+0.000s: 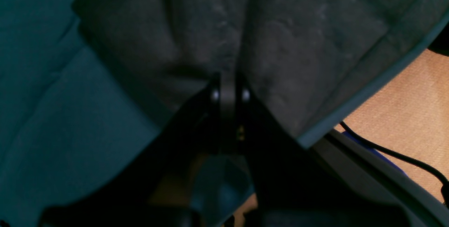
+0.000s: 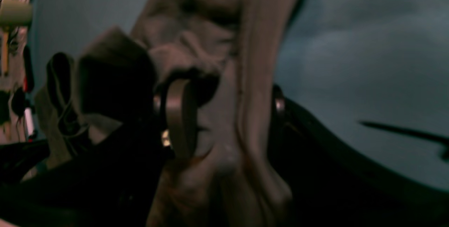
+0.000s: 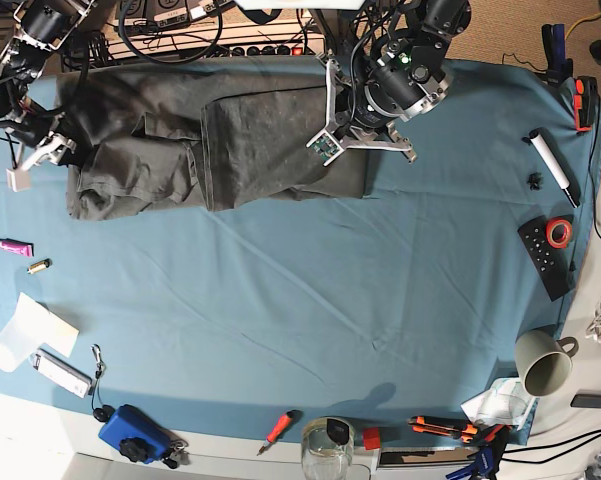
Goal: Fold the T-shirt properly
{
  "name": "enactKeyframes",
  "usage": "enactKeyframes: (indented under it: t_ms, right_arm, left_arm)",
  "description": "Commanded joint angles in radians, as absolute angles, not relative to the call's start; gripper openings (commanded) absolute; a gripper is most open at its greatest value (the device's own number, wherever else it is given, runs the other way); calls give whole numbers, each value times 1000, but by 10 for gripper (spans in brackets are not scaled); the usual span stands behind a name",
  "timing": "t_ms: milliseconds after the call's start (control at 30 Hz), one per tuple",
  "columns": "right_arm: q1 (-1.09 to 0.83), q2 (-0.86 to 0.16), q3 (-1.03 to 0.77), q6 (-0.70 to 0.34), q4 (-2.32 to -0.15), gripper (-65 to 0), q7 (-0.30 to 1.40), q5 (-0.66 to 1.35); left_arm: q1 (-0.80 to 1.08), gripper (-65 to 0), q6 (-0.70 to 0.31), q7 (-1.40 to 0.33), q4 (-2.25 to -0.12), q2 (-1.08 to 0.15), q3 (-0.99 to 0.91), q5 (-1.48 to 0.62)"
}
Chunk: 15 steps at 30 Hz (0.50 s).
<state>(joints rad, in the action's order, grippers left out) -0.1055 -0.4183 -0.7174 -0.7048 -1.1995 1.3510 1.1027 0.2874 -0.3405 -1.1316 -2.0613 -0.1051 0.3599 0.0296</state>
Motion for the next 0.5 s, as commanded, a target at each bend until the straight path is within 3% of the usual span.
enactKeyframes:
  t_ms: [0,233,300,433,467]
  right_arm:
    - [-111,-429,-702,-698,-1202,-371,1396,1050]
    - [-110,-429,-687,-698,-1202,-374,1396,1051]
    - [-110,-427,-687,-698,-1202,-436,1396,1050]
    - [-110,-421,-686,-698,-1202,-648,1388,1053]
    - [-110,-419,-686,-698,-1202,-650,1379,1055]
  left_arm:
    - [285,-650,-337,-1117,-2076,-100,362,22]
    - [285,-650,-337,-1117,-2076,-100,362,22]
    - [285,-650,-337,-1111,-2076,-100,362,22]
    - [285,-650,-337,-1106,-2076,-100,362,22]
    - [285,-650,-337,-1106,-2076,-100,362,22]
